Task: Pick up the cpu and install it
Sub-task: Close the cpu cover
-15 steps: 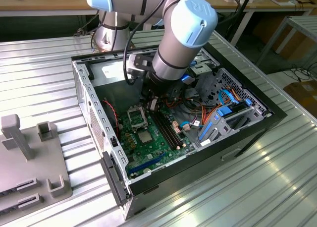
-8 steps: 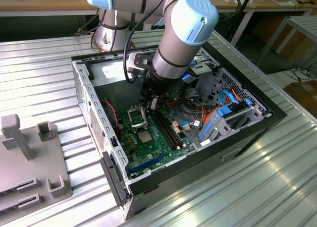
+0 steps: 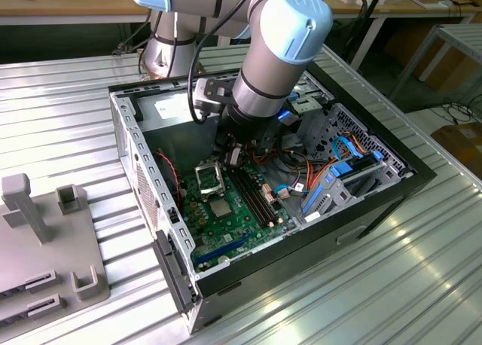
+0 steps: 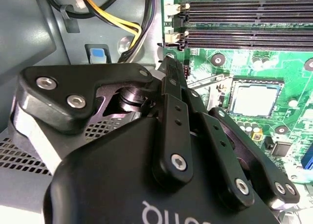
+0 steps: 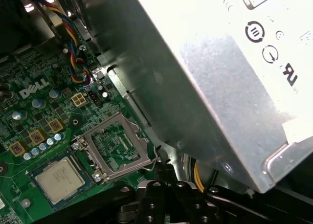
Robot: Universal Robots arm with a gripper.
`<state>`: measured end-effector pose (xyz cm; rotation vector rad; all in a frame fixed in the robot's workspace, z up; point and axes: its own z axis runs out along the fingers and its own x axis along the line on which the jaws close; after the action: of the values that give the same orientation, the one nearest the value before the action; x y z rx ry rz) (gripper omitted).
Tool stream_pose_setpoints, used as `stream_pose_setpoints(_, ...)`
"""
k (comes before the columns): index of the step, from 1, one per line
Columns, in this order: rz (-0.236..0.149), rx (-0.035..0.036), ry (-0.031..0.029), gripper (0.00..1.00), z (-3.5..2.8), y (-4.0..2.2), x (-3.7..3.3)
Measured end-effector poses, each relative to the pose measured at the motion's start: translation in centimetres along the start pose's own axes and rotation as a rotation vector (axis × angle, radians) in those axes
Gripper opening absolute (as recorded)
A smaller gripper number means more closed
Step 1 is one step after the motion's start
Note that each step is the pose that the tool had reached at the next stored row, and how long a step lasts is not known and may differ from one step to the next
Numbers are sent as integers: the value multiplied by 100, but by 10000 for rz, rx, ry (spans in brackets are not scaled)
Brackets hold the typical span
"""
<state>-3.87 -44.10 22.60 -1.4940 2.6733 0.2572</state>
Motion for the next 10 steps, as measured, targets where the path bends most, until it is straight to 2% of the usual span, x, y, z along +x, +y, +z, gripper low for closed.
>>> stream_pose_setpoints(6, -4, 26, 42, 11, -35, 4, -6)
stream_pose_setpoints(10, -14, 55, 95, 11, -52, 6, -8)
